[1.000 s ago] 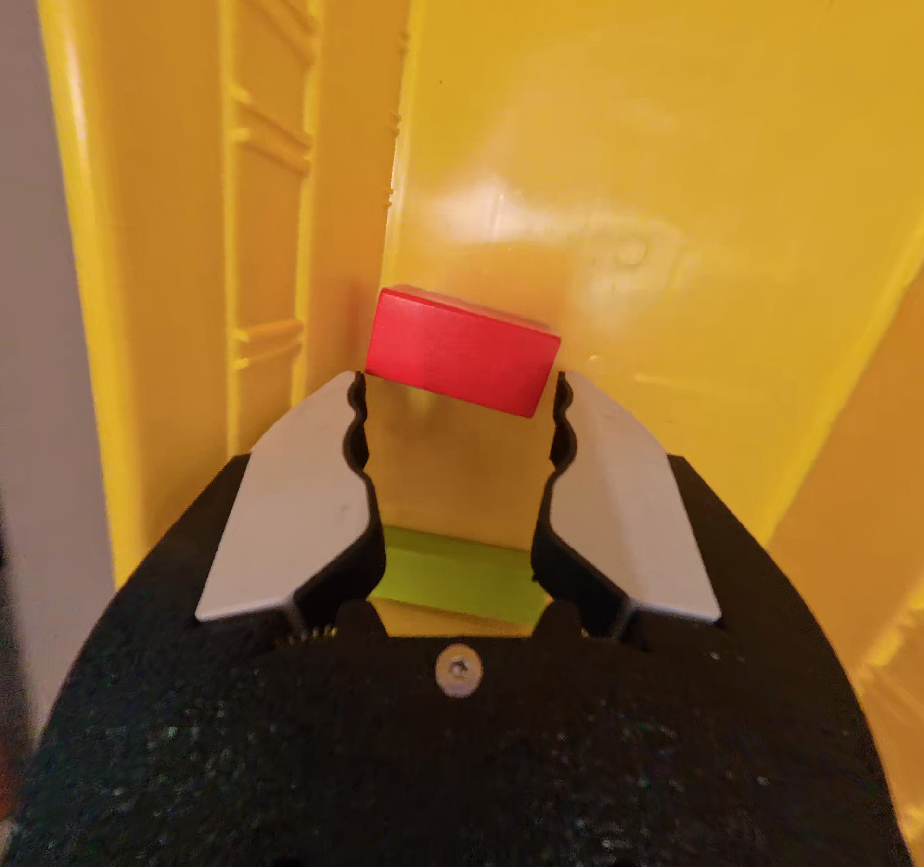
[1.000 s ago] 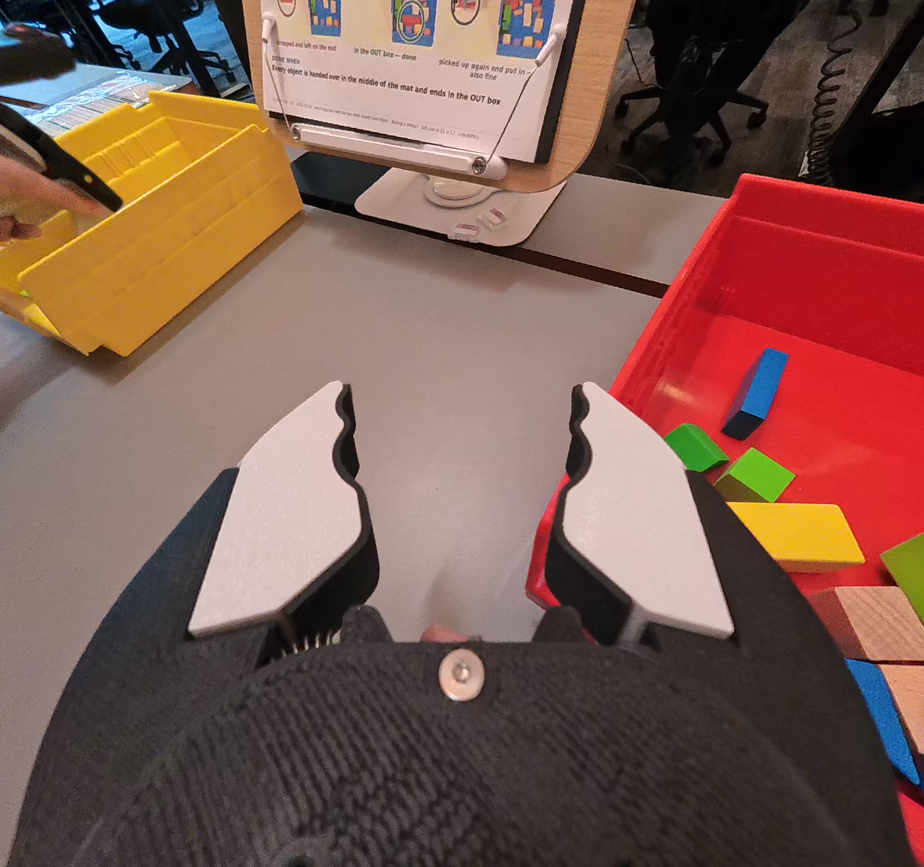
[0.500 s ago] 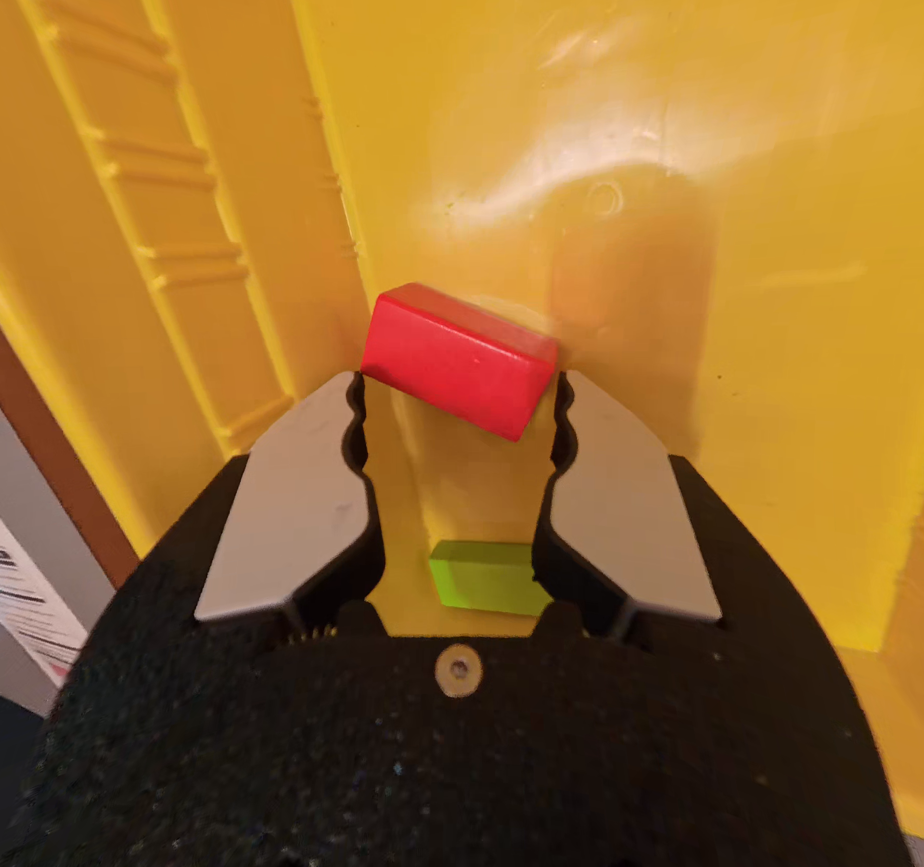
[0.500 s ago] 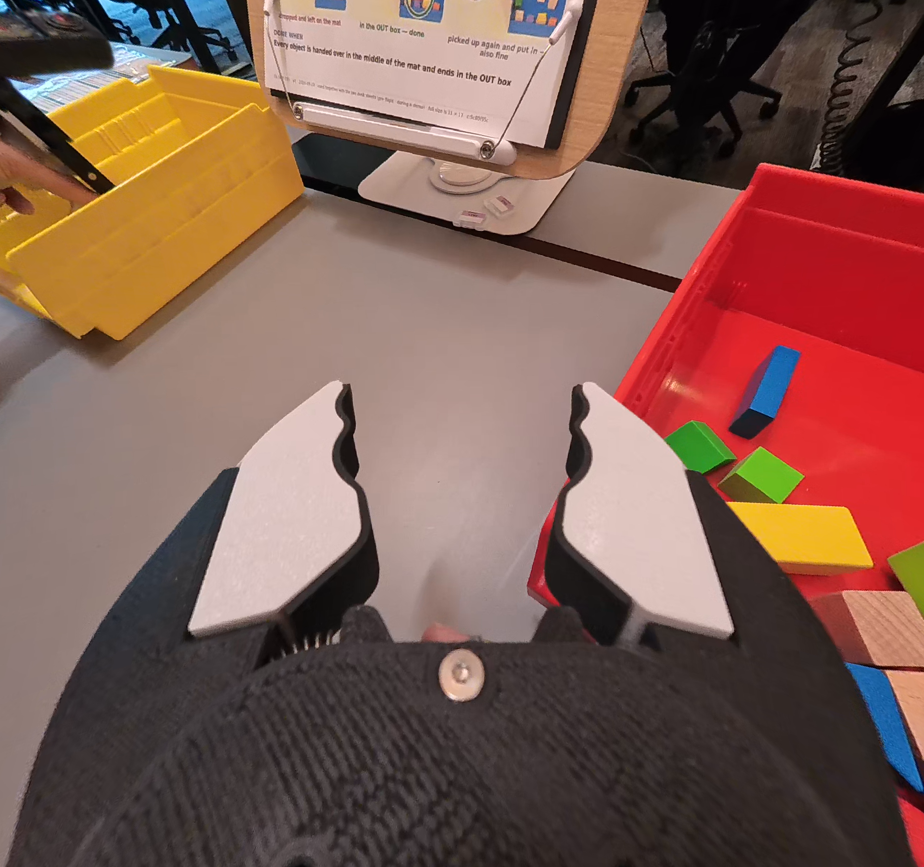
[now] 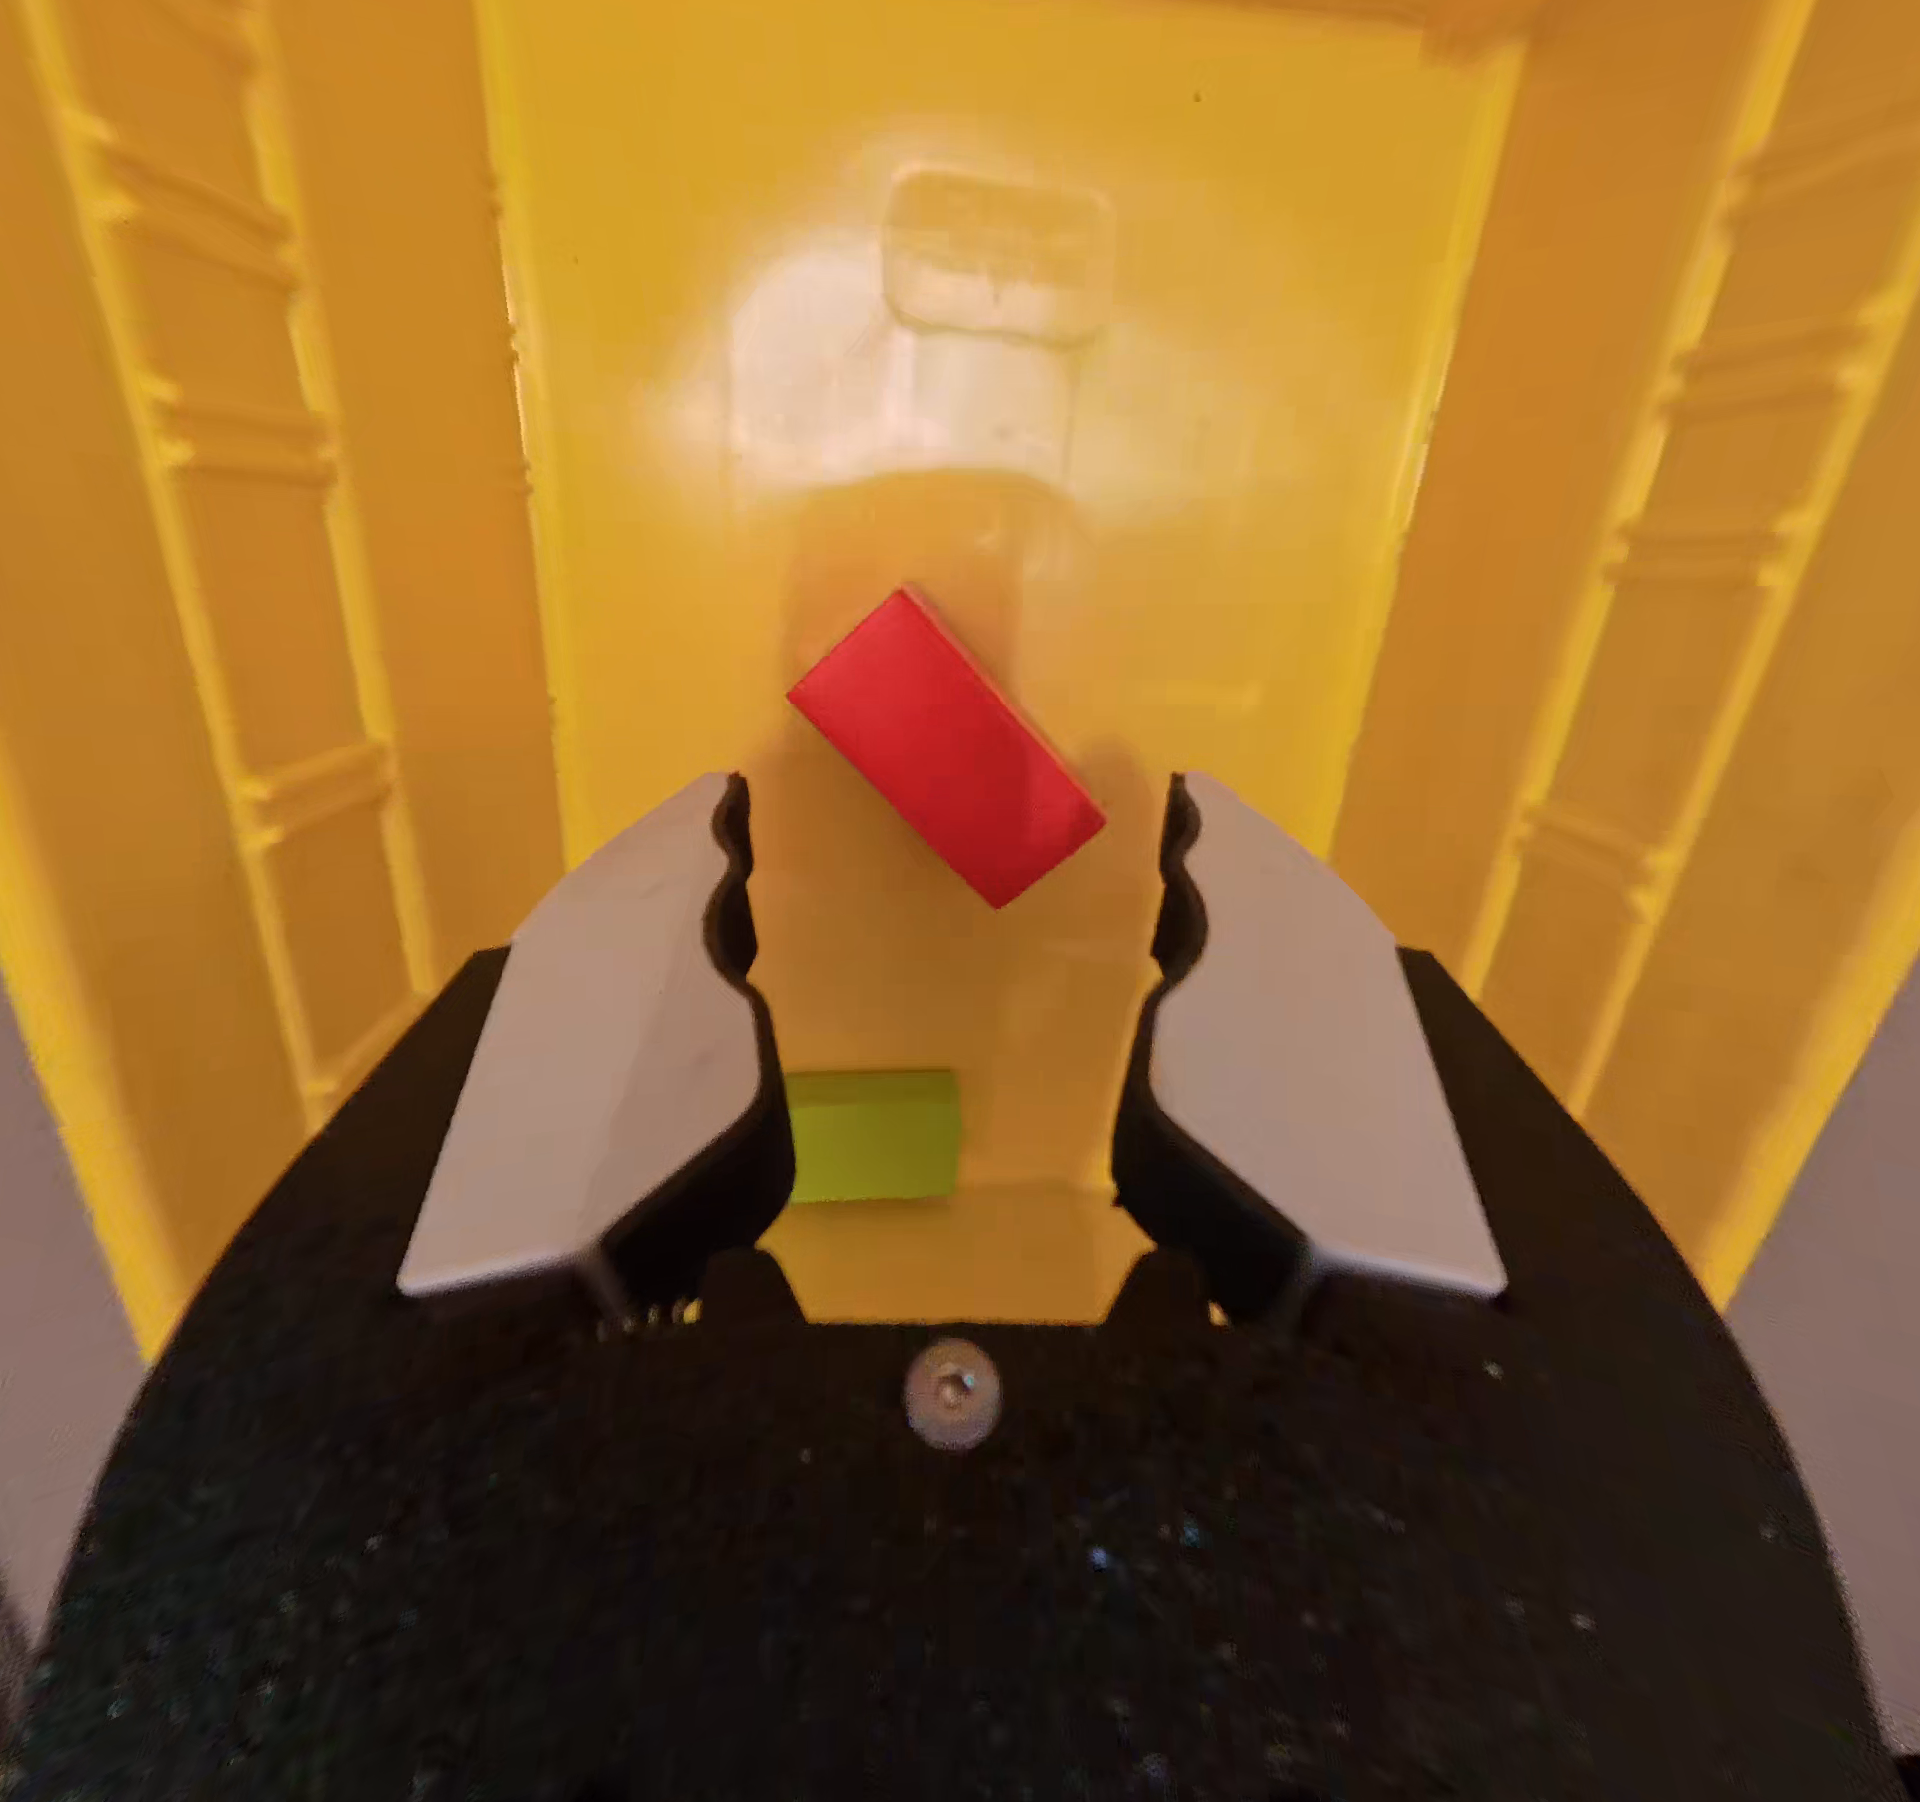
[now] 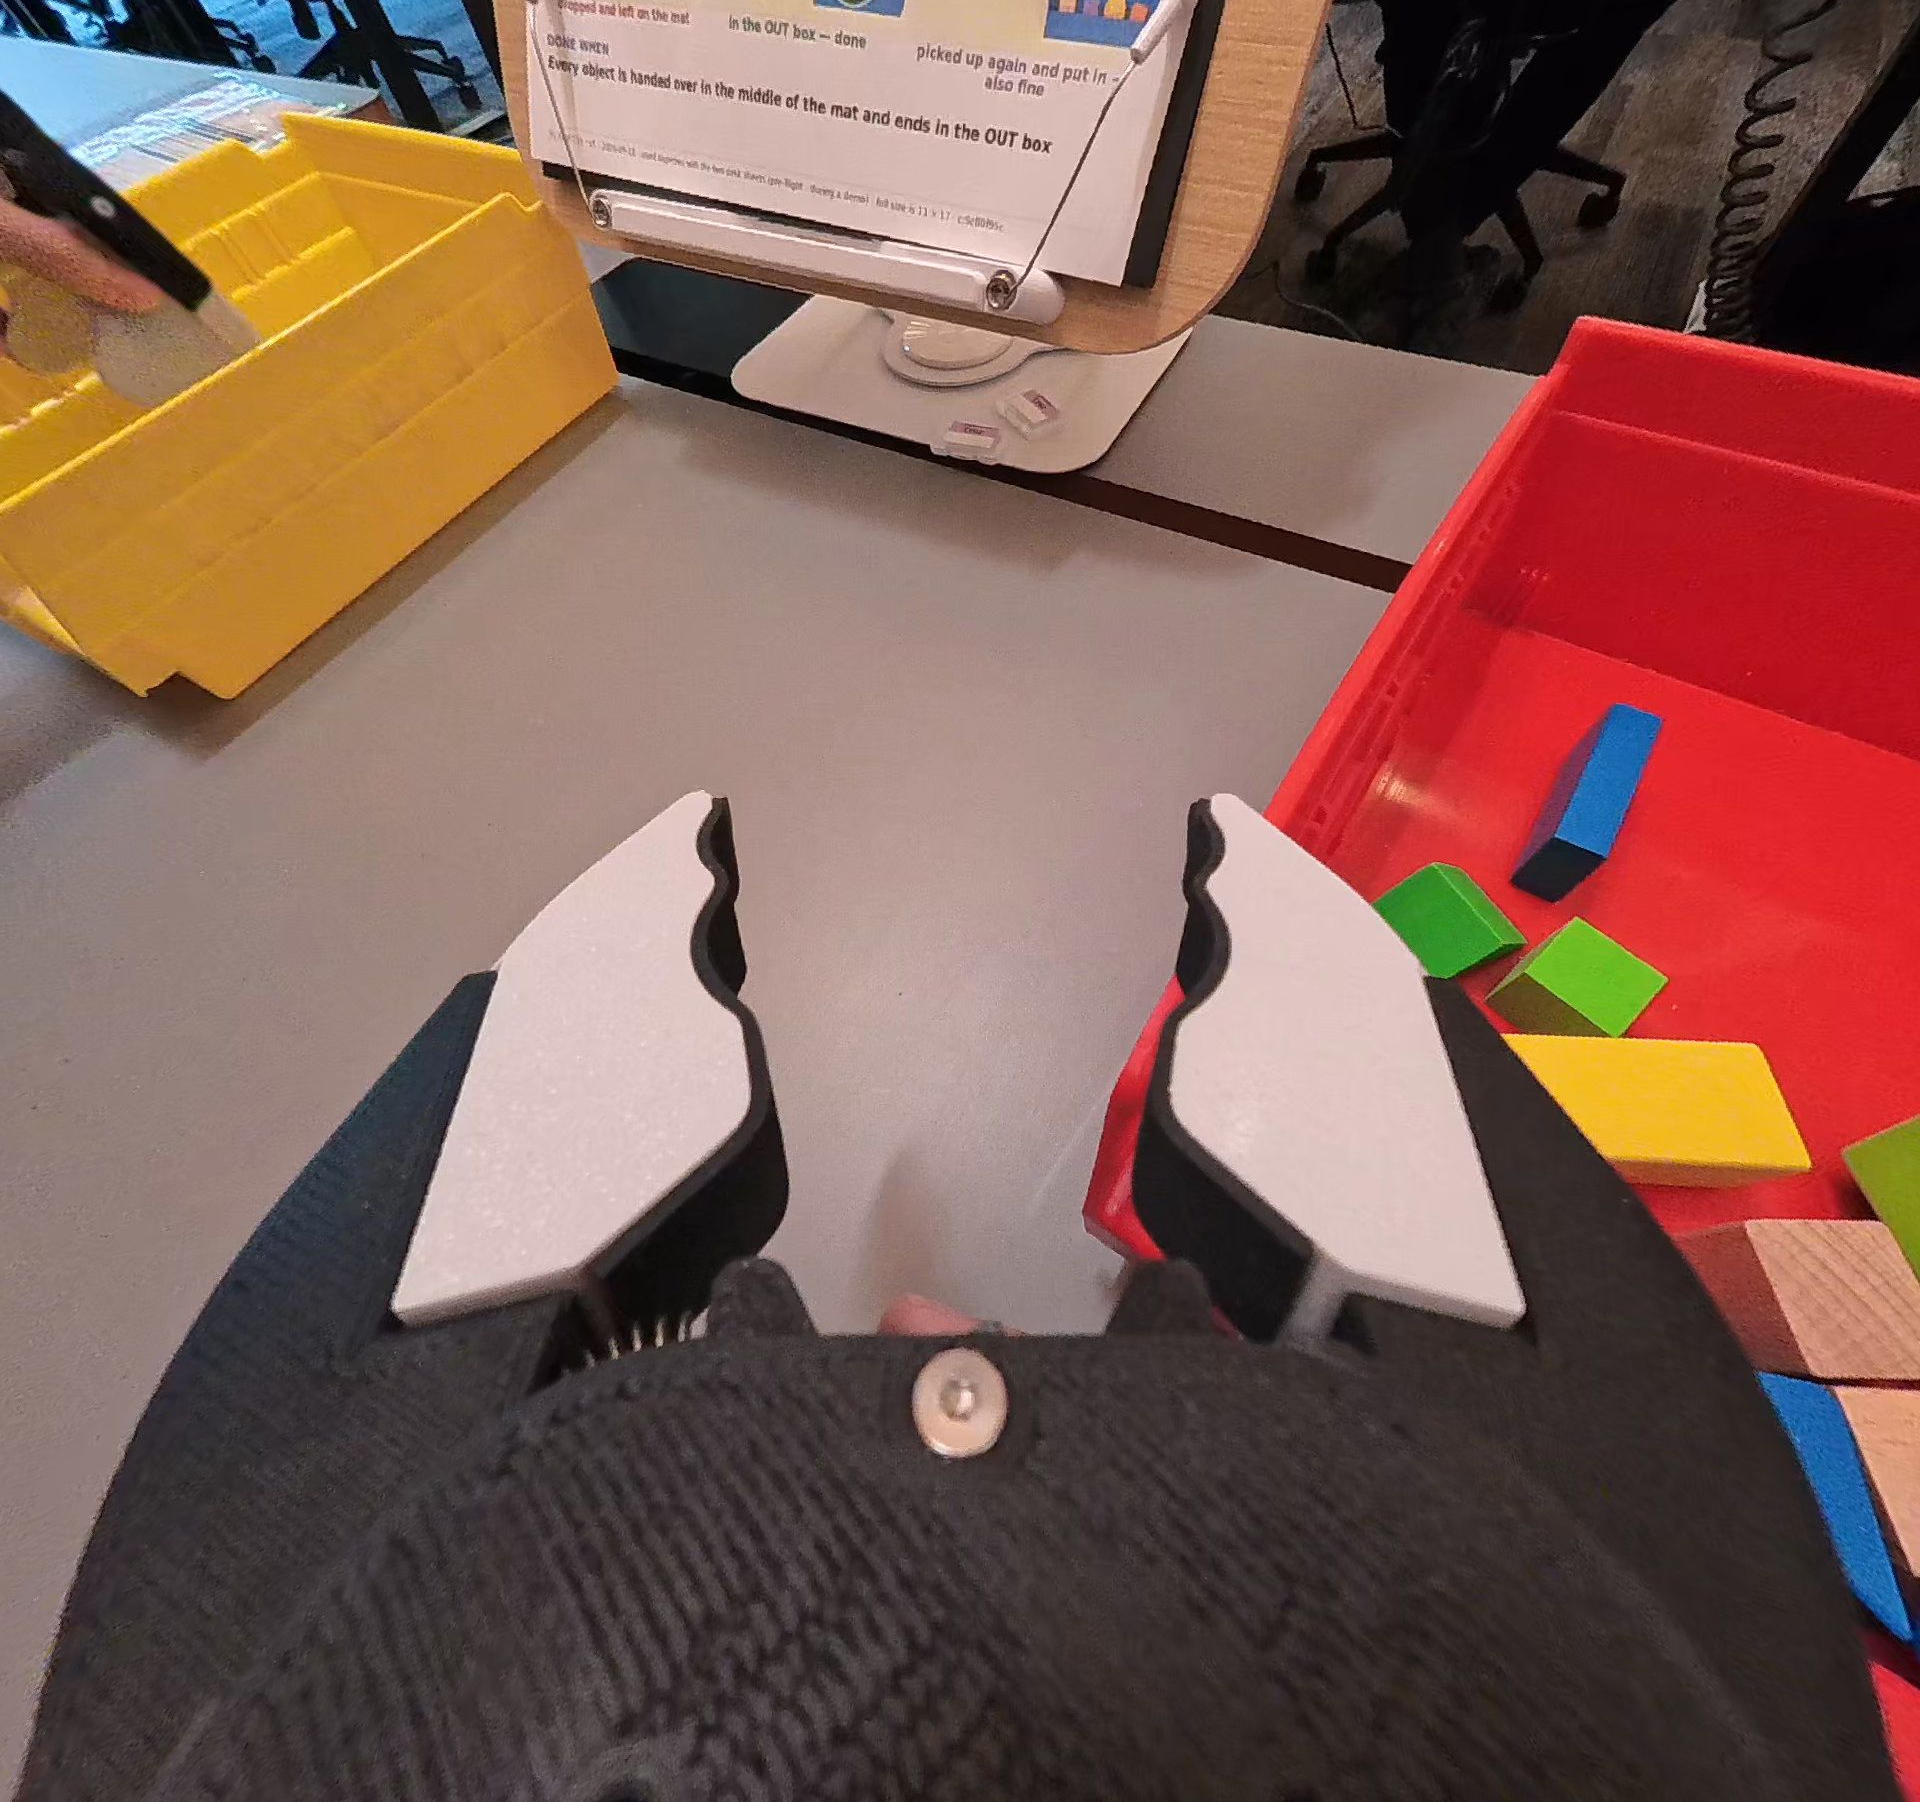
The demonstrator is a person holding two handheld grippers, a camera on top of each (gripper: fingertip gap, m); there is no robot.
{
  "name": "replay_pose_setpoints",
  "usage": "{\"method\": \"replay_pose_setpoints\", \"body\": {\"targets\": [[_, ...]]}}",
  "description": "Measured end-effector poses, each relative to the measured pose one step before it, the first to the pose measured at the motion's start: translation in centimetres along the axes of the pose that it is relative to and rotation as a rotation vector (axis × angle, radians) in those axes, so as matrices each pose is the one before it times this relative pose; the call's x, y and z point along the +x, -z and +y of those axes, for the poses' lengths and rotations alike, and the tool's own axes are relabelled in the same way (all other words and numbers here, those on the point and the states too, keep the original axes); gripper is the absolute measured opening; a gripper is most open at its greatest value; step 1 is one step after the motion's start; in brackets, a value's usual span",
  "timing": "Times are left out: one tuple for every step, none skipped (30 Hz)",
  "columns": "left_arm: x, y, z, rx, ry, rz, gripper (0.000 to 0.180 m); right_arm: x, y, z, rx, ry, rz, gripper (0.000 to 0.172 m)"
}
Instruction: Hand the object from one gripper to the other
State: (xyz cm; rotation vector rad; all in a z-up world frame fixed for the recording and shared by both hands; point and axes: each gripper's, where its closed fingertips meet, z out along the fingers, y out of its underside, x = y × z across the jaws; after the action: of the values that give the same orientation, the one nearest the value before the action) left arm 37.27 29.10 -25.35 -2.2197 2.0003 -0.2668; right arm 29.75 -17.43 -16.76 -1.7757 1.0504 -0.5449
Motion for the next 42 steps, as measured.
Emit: {"method": "replay_pose_setpoints", "body": {"targets": [[0.077,-0.238,-0.075,0.0048,0.0433,0.0057,0.077,-0.025,-0.032,0.010,-0.0003,-0.0006,-0.0012,0.083],[-0.012,-0.369,0.171,-0.0116,0.0228,-0.0064,0.079,-0.013,-0.041,0.027,-0.0013,-0.0006,-0.0001,0.083],[-0.117,-0.426,0.284,-0.0192,0.0118,-0.0154,0.081,-0.063,-0.032,0.031,-0.0021,0.0007,-0.0019,0.083],[-0.181,-0.426,0.191,-0.0136,0.0165,-0.0190,0.081,-0.081,-0.006,0.016,-0.0014,0.0022,-0.0027,0.083],[-0.124,-0.399,0.095,-0.0057,0.0298,-0.0112,0.080,-0.038,0.019,0.004,-0.0001,0.0024,-0.0006,0.083],[0.069,-0.378,0.028,-0.0011,0.0403,0.0058,0.076,-0.022,0.024,-0.028,0.0011,0.0021,0.0003,0.083],[0.296,-0.360,-0.001,0.0012,0.0464,0.0246,0.067,-0.015,0.020,-0.025,0.0015,0.0014,-0.0006,0.083],[0.370,-0.302,-0.060,0.0044,0.0522,0.0338,0.059,0.007,0.004,-0.016,0.0005,-0.0004,-0.0009,0.083],[0.283,-0.258,-0.128,0.0091,0.0545,0.0277,0.055,0.028,-0.007,0.018,-0.0004,-0.0023,-0.0006,0.083],[0.117,-0.198,-0.128,0.0096,0.0488,0.0139,0.053,0.022,-0.019,0.020,-0.0001,-0.0021,-0.0006,0.083],[-0.015,-0.171,-0.058,0.0067,0.0351,0.0008,0.049,0.018,-0.023,0.038,-0.0009,-0.0012,-0.0007,0.083],[-0.143,-0.164,0.037,0.0026,0.0143,-0.0115,0.042,0.016,-0.015,0.060,-0.0027,-0.0006,-0.0006,0.083],[-0.261,-0.119,0.074,0.0019,-0.0019,-0.0204,0.035,0.019,-0.012,0.047,-0.0022,0.0007,0.0000,0.083],[-0.219,-0.054,0.058,0.0016,-0.0044,-0.0188,0.034,0.044,0.013,0.025,-0.0010,0.0009,0.0015,0.083],[-0.148,0.012,0.099,-0.0046,-0.0058,-0.0144,0.034,0.041,0.015,-0.005,-0.0001,0.0005,0.0017,0.083],[-0.131,0.030,0.201,-0.0119,-0.0122,-0.0145,0.034,0.028,0.034,-0.020,0.0014,0.0001,0.0005,0.083],[-0.154,0.041,0.197,-0.0104,-0.0185,-0.0164,0.034,0.002,0.020,-0.048,0.0023,-0.0008,-0.0007,0.083],[-0.166,0.064,0.136,-0.0047,-0.0223,-0.0182,0.034,-0.009,0.014,-0.024,0.0019,-0.0015,-0.0014,0.083],[-0.132,0.089,0.095,-0.0023,-0.0224,-0.0157,0.034,-0.011,0.012,-0.012,0.0004,-0.0013,-0.0014,0.083],[-0.056,0.130,0.037,0.0005,-0.0199,-0.0100,0.035,-0.009,-0.011,0.006,-0.0001,-0.0002,-0.0010,0.083],[-0.102,0.169,-0.019,0.0037,-0.0159,-0.0100,0.036,0.004,-0.013,0.019,-0.0004,-0.0002,-0.0001,0.083],[-0.162,0.165,-0.042,0.0045,-0.0123,-0.0126,0.038,-0.013,-0.007,0.021,-0.0014,-0.0008,-0.0004,0.083],[-0.151,0.151,-0.002,0.0004,-0.0085,-0.0101,0.040,-0.040,0.004,-0.003,-0.0004,-0.0003,-0.0011,0.083],[0.007,0.119,0.075,-0.0048,-0.0067,-0.0006,0.040,-0.062,0.027,-0.048,0.0011,0.0008,-0.0012,0.083],[0.160,0.054,0.131,-0.0080,-0.0087,0.0080,0.040,-0.074,0.026,-0.070,0.0025,0.0025,-0.0009,0.083],[0.187,-0.053,0.220,-0.0119,-0.0131,0.0063,0.040,-0.063,0.038,-0.074,0.0025,0.0031,0.0001,0.083],[-0.008,-0.162,0.263,-0.0148,-0.0176,-0.0074,0.040,-0.077,0.017,-0.062,0.0013,0.0026,-0.0003,0.083],[-0.237,-0.252,0.175,-0.0093,-0.0172,-0.0202,0.039,-0.076,0.004,-0.041,0.0006,0.0019,-0.0015,0.083],[-0.090,-0.227,-0.016,0.0045,-0.0109,-0.0043,0.035,-0.088,0.012,-0.036,0.0005,0.0016,-0.0018,0.083],[0.156,-0.107,-0.323,0.0251,0.0048,0.0188,0.034,-0.099,0.016,-0.030,0.0002,0.0023,-0.0020,0.083],[0.225,-0.052,-0.333,0.0270,-0.0001,0.0282,0.034,-0.094,0.028,-0.051,0.0018,0.0042,-0.0024,0.083],[0.088,-0.028,-0.160,0.0173,-0.0259,0.0218,0.034,-0.092,0.015,-0.065,0.0037,0.0057,-0.0038,0.083],[-0.014,0.008,0.053,0.0043,-0.0516,0.0152,0.034,-0.128,-0.001,-0.071,0.0047,0.0063,-0.0063,0.084],[0.015,0.075,0.306,-0.0111,-0.0639,0.0160,0.034,-0.142,-0.007,-0.020,0.0024,0.0046,-0.0081,0.084],[0.055,0.134,0.409,-0.0181,-0.0684,0.0191,0.034,-0.118,-0.004,-0.001,-0.0007,0.0020,-0.0061,0.084],[-0.034,0.246,0.301,-0.0124,-0.0647,0.0134,0.034,-0.118,-0.012,-0.024,0.0002,0.0029,-0.0059,0.085],[-0.178,0.422,0.177,-0.0046,-0.0528,0.0040,0.034,-0.274,0.003,-0.073,0.0042,0.0091,-0.0162,0.086],[-0.033,0.569,0.048,0.0022,-0.0462,0.0141,0.034,-0.478,-0.025,-0.119,0.0083,0.0138,-0.0283,0.091],[0.299,0.700,0.020,0.0043,-0.0361,0.0350,0.034,-0.385,-0.056,-0.141,0.0100,0.0087,-0.0200,0.092],[0.586,0.857,-0.010,0.0062,-0.0230,0.0506,0.034,-0.393,-0.079,-0.090,0.0060,0.0086,-0.0215,0.093],[0.956,0.996,-0.109,0.0110,-0.0249,0.0687,0.034,-0.454,-0.105,-0.100,0.0052,0.0094,-0.0237,0.096],[1.294,1.098,-0.107,0.0131,-0.0250,0.0778,0.034,-0.494,-0.109,-0.123,0.0066,0.0100,-0.0246,0.097]]}}
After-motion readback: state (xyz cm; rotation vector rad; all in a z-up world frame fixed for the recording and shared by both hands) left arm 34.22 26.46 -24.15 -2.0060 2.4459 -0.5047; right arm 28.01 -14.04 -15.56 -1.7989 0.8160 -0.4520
